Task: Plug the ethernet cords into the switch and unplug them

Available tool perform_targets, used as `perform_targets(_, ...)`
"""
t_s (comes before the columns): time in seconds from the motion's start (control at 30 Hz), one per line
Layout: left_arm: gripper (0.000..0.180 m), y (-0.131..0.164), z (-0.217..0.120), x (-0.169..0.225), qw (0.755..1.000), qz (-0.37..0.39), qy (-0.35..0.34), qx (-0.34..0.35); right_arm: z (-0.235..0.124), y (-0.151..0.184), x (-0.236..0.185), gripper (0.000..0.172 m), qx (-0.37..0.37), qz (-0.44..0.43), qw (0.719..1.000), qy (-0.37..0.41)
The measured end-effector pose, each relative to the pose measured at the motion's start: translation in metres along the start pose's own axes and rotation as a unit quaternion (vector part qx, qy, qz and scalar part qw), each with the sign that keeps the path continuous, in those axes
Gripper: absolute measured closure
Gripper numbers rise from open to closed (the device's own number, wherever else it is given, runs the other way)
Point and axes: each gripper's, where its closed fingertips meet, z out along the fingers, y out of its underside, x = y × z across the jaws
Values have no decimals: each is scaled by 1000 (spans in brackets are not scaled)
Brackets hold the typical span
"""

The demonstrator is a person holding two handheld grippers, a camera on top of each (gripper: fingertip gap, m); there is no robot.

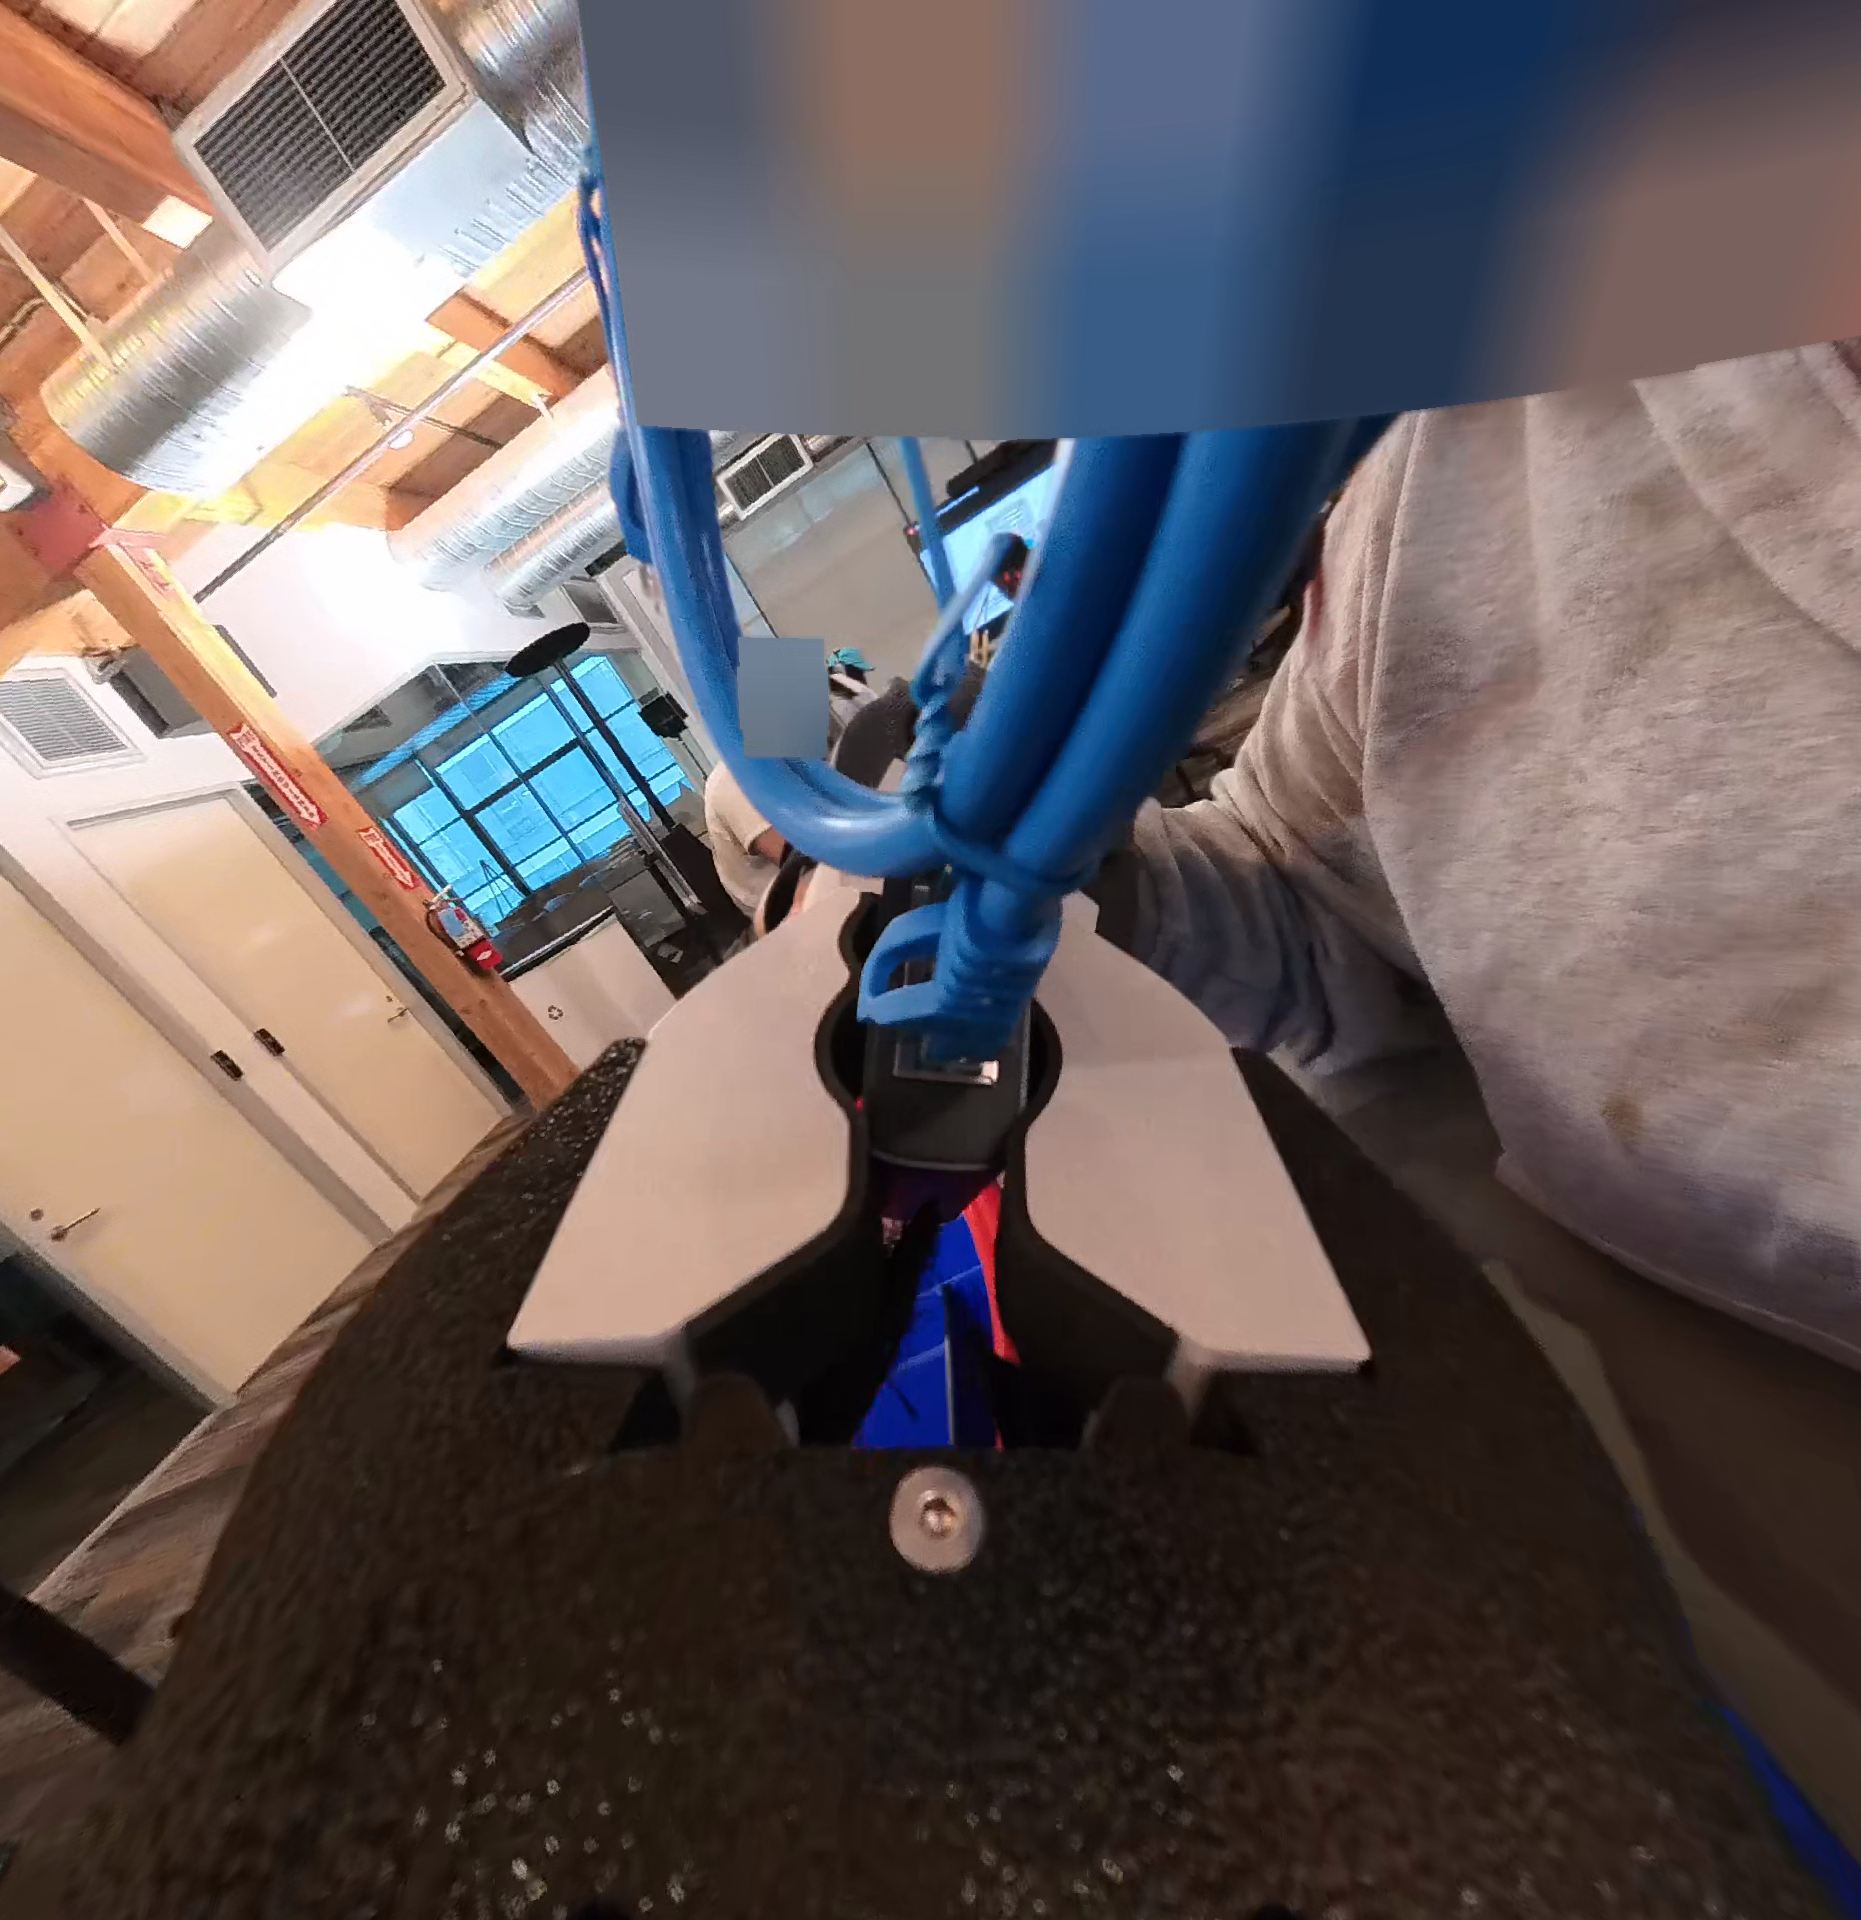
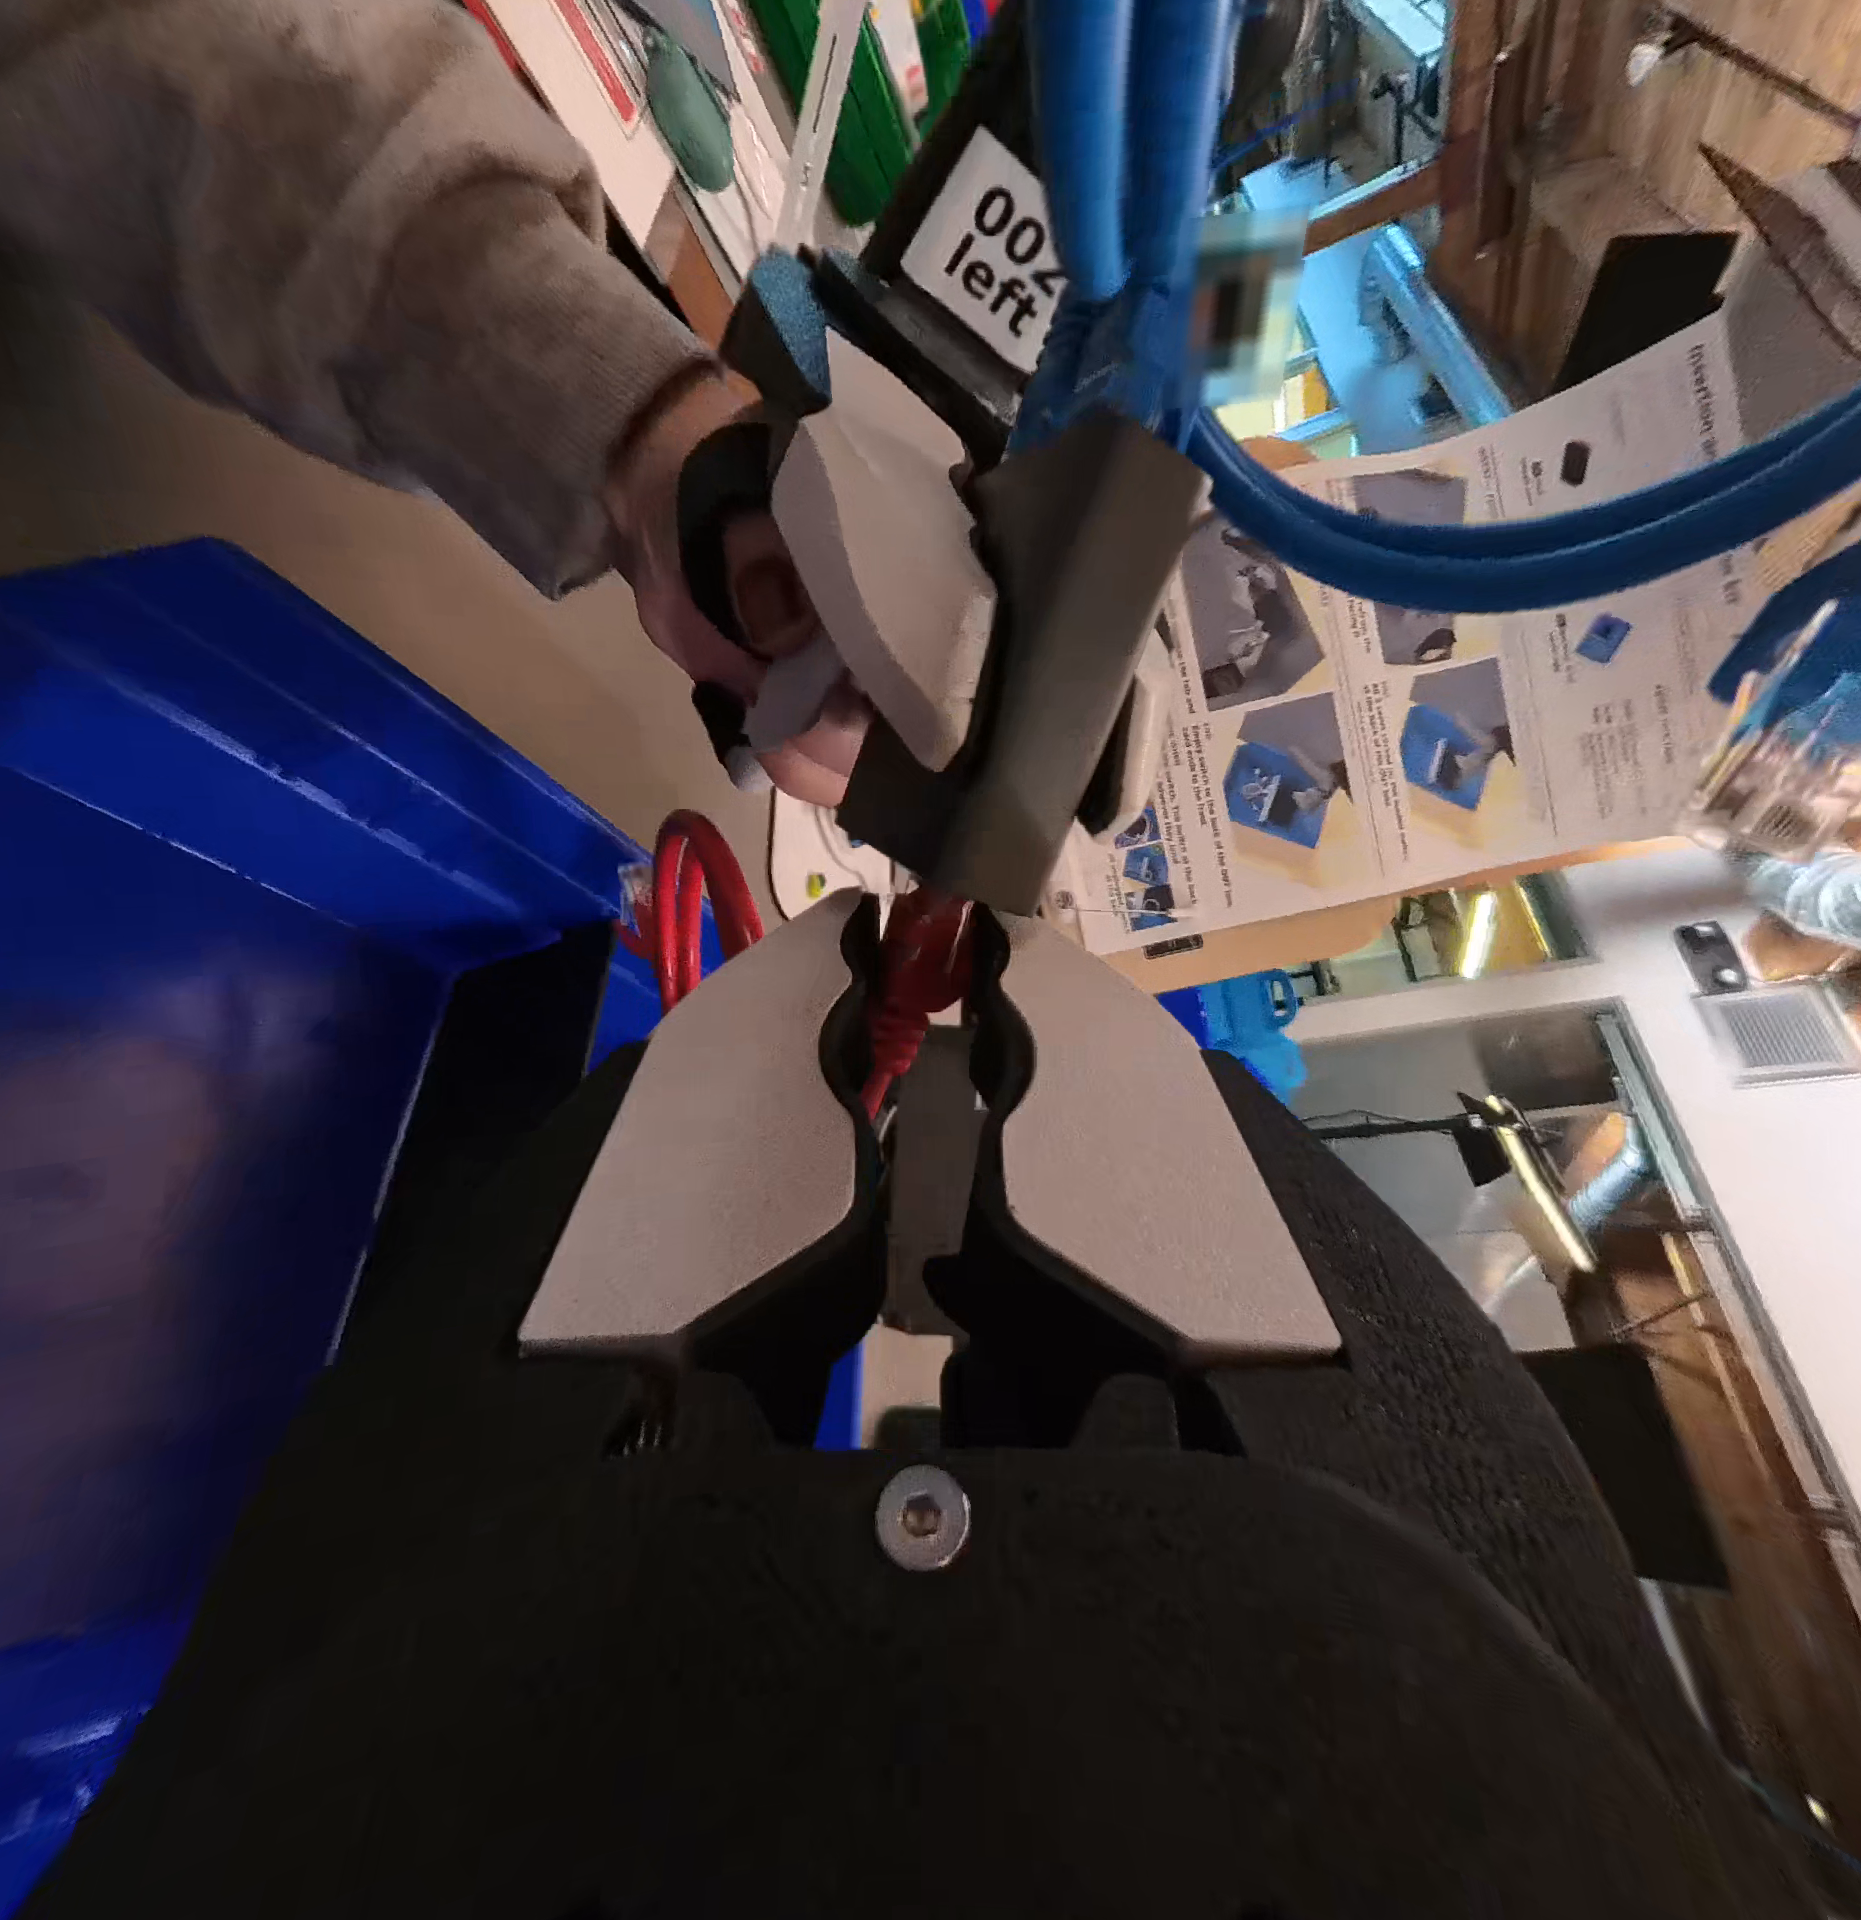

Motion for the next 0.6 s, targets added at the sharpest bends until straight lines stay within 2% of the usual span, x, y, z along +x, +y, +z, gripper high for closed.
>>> perform_targets(0.1,159,1,2,6,1000,-12,-7,-3,-4,-3,-7,156,20,30,999,-13)
perform_targets(0.23,160,-3,10,20,999,27,-32,-33,-14,-16,-17,158,89,128,985,-68)
perform_targets(0.43,160,-3,8,30,998,-5,-63,-18,-15,-20,-27,157,84,84,990,-70)
perform_targets(0.57,160,-11,6,37,998,-37,-49,26,-21,-34,-30,158,144,169,968,-114)
perform_targets(0.6,159,-10,5,36,998,-37,-53,26,-19,-31,-30,158,131,158,973,-108)
